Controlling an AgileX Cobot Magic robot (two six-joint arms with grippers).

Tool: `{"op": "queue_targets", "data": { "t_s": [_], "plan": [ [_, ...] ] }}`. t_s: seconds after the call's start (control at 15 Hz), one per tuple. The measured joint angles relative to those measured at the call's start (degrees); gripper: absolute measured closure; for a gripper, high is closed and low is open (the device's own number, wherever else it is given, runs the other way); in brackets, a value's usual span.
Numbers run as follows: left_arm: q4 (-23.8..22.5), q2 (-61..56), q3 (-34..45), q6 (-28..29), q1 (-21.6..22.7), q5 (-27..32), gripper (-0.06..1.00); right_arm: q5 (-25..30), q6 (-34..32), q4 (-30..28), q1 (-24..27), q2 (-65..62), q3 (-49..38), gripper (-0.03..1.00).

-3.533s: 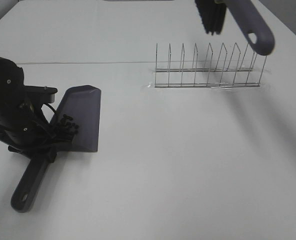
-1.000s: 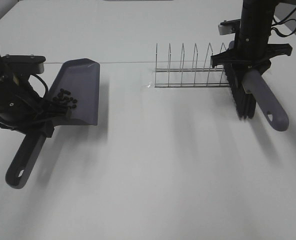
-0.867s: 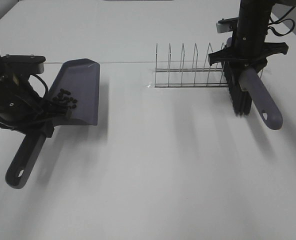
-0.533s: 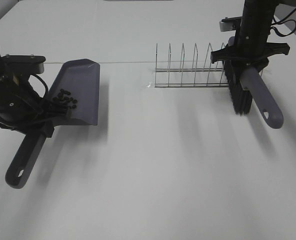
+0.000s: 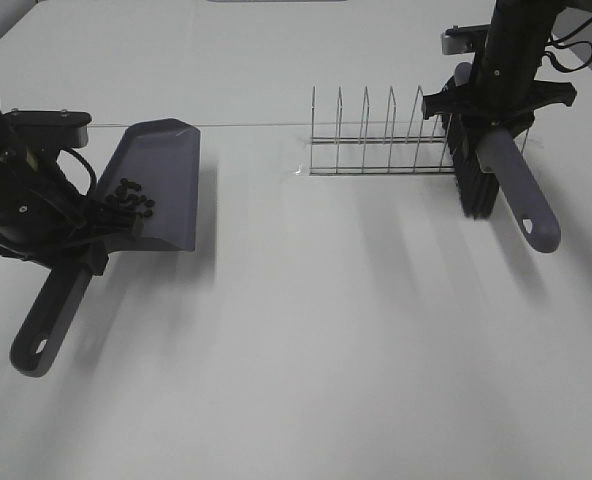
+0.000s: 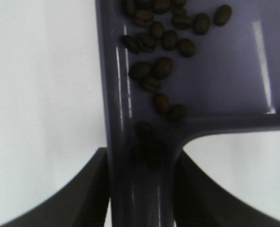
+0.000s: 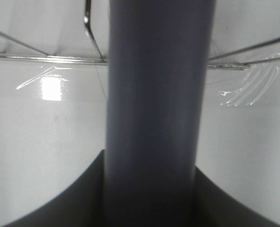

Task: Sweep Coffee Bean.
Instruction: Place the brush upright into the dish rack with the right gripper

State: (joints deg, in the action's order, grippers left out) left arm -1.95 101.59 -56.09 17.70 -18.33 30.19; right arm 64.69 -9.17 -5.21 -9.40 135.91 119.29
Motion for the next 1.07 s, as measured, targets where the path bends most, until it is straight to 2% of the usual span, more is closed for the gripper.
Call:
{"op": "queue_targets", "data": {
  "t_s": [0.2, 0.4, 0.67, 1.07],
  "plan": [
    [0.0, 0.0, 0.0, 0.0, 0.0, 0.0, 0.58, -1.95, 0.0, -0.06, 0.0, 0.69, 0.0, 0.62],
    [0.0, 0.0, 0.0, 0.0, 0.0, 0.0, 0.58, -1.55, 0.0, -0.11, 0.0, 1.26, 0.23, 0.62],
    [0.0, 0.0, 0.0, 0.0, 0.0, 0.0, 0.58, -0.69, 0.11, 2.06, 0.0, 1.72, 0.34, 0.46],
    [0.0, 0.0, 0.0, 0.0, 0.0, 0.0, 0.58, -0.34, 0.29, 2.18, 0.0, 1.49, 0.34, 0.43]
  ]
}}
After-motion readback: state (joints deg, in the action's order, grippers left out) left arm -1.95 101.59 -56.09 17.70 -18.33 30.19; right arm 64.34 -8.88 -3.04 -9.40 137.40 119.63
